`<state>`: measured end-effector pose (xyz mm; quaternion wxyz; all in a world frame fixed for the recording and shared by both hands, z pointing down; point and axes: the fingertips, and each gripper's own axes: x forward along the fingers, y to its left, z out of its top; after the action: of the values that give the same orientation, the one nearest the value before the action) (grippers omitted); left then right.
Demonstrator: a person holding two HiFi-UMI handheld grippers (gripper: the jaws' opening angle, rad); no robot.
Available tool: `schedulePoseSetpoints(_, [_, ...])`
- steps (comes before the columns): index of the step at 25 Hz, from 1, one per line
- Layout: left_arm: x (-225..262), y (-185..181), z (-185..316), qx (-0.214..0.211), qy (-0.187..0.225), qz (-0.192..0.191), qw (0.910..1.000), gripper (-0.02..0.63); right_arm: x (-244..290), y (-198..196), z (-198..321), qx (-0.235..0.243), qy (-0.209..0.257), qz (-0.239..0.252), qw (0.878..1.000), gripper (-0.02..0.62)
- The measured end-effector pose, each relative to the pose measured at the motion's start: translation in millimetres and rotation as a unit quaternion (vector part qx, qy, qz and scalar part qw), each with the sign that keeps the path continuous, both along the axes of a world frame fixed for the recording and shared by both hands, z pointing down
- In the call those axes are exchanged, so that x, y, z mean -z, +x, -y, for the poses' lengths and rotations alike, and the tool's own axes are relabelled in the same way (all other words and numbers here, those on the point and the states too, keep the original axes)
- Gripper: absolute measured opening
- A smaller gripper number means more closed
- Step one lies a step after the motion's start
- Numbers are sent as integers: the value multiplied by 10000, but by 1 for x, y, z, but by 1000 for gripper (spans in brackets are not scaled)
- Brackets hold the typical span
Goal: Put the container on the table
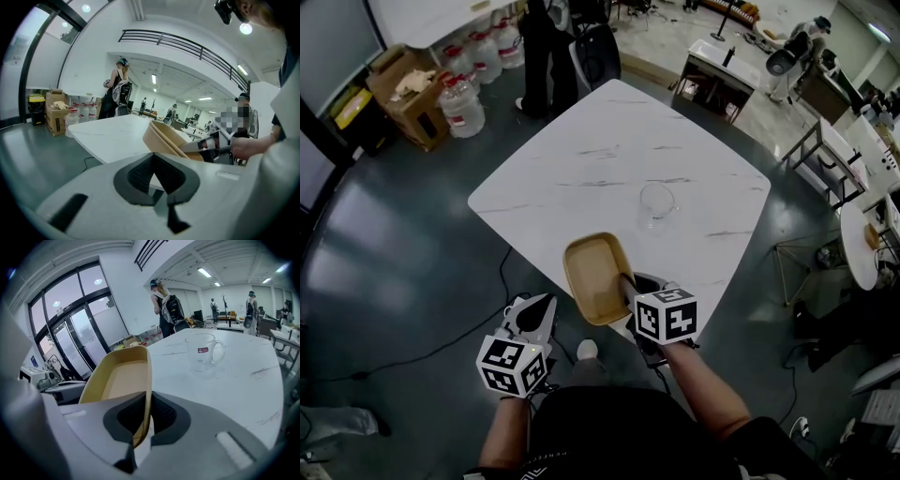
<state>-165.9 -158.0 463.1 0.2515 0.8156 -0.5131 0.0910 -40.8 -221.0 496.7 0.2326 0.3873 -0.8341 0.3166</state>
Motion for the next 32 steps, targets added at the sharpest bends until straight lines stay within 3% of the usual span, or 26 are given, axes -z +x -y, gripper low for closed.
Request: schedulePoseSetpoints(32, [-28,-51,99,-62,-206,-82,9997,-9,-39,-61,110,-152,-357,-259,9989,9])
